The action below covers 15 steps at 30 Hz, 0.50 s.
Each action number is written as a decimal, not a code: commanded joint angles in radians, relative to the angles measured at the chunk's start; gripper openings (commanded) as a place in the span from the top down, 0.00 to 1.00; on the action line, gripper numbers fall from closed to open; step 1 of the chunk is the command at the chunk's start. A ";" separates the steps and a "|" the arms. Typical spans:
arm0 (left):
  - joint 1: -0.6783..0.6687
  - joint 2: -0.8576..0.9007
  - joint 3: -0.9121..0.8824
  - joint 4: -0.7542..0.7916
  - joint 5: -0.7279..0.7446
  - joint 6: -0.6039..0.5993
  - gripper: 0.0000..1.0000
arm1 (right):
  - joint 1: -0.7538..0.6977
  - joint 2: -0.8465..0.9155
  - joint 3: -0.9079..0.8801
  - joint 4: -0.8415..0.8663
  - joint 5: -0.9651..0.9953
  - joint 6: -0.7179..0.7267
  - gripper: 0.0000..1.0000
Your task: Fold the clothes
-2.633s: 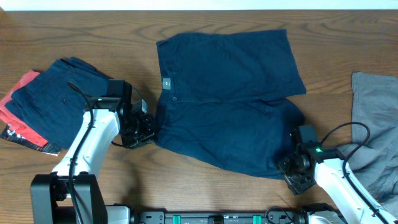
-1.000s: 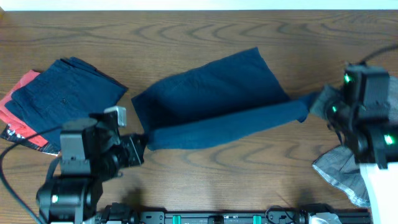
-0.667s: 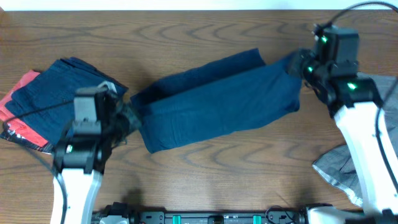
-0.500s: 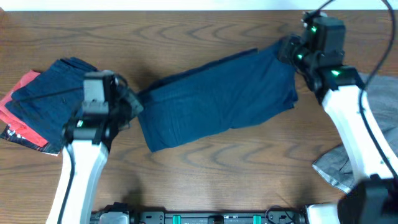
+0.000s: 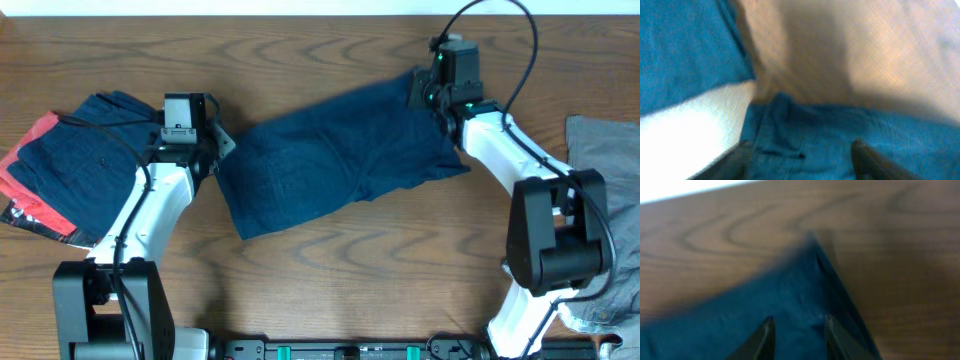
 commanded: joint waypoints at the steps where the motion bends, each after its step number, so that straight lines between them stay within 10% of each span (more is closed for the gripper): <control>1: 0.027 -0.043 0.020 0.042 0.014 -0.008 0.26 | 0.004 -0.037 0.013 -0.016 0.021 -0.067 0.68; 15: -0.019 -0.055 0.009 -0.048 0.173 0.037 0.27 | 0.021 -0.034 0.011 -0.353 -0.065 -0.092 0.80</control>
